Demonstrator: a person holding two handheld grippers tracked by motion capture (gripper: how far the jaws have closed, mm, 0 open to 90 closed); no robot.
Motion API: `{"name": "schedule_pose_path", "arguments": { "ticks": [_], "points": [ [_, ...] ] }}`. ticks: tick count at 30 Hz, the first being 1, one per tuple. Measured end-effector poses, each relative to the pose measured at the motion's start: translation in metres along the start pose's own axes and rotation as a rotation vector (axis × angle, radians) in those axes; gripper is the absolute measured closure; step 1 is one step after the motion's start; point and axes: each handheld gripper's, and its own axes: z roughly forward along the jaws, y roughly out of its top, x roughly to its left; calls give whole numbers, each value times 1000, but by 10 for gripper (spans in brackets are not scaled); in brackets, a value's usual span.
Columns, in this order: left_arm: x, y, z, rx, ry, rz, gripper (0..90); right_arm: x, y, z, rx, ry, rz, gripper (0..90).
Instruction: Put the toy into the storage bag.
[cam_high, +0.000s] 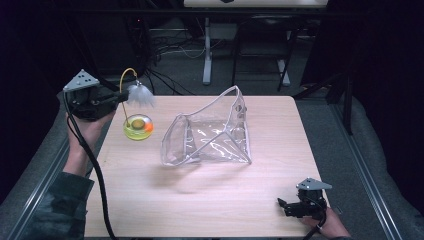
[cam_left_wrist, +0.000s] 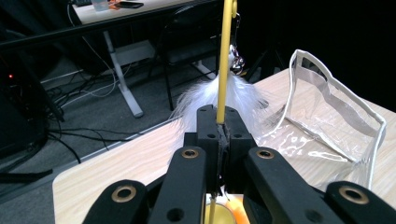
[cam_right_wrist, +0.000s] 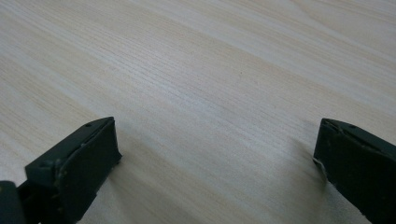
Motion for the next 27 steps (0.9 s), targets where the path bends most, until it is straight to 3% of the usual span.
{"name": "schedule_pose_path", "arguments": {
  "ticks": [12,27],
  "points": [
    [-6,16,8,-6,-17,26,884,0,0,0,0,0,0,0],
    [-23,42,17,-35,-55,68,884,0,0,0,0,0,0,0]
  ]
}}
